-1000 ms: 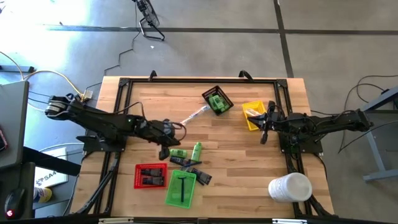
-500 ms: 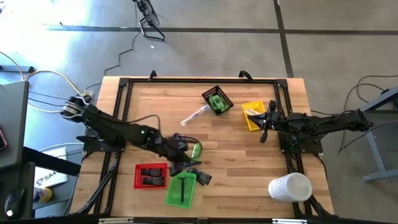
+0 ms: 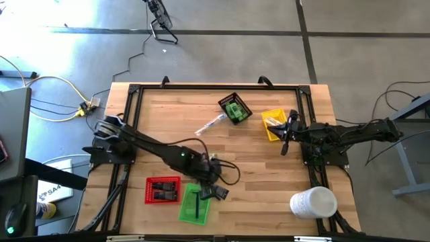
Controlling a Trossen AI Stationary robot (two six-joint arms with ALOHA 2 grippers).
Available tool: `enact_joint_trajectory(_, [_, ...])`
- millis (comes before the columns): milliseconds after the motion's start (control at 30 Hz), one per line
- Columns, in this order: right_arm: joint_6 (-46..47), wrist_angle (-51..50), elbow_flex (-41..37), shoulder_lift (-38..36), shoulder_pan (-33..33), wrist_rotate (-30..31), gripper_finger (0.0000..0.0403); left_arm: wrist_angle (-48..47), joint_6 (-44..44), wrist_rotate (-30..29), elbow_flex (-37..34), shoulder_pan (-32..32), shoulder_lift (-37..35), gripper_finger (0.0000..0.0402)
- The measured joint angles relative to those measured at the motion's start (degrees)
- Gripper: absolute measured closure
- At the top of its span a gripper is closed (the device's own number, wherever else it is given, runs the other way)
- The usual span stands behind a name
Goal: Pick & Place Travel size toiletries
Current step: Put the top razor into the green bin
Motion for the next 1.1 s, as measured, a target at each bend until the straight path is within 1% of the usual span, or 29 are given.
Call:
enact_joint_trajectory(67, [0.02,-0.91,0.00,0.00,0.00,0.00,0.0400,-1.39,0.01,0.98,0.84,0.00,1.25,0.0402])
enact_joint_trajectory(167, [0.04,-2.24,0.00,0.02,0.00,0.00,0.0400,-1.58,0.09,0.95,0.95,0.09,2.71,0.0402])
enact_joint_trajectory(400, [-0.29,-2.35,0.00,0.00,0.00,0.04,0.0400,-0.52,0.12,1.41,1.02,3.09,6.17,0.0402])
enact_joint_trajectory(567, [-1.25,-2.33,0.00,0.00,0.00,0.07,0.0400,2.29,-0.44,5.88,0.97,5.30,9.26,0.0402])
enact_joint_trajectory(700, [-1.27,-2.31,0.00,0.00,0.00,0.09,0.0400,4.62,-0.49,9.11,1.00,5.81,11.24,0.0402])
enact_joint_trajectory(867, [-1.63,-2.29,-0.02,0.00,0.00,0.35,0.0400,4.26,-0.52,10.15,0.99,5.75,12.96,0.0402])
enact_joint_trajectory(1033, [-1.68,-2.29,0.00,0.00,0.00,0.35,0.0400,3.51,0.40,9.56,1.04,6.16,13.79,0.0402])
enact_joint_trajectory(1100, [-1.68,-2.31,0.00,0.00,0.00,0.35,0.0400,1.02,0.43,9.03,0.93,6.70,13.89,0.0402])
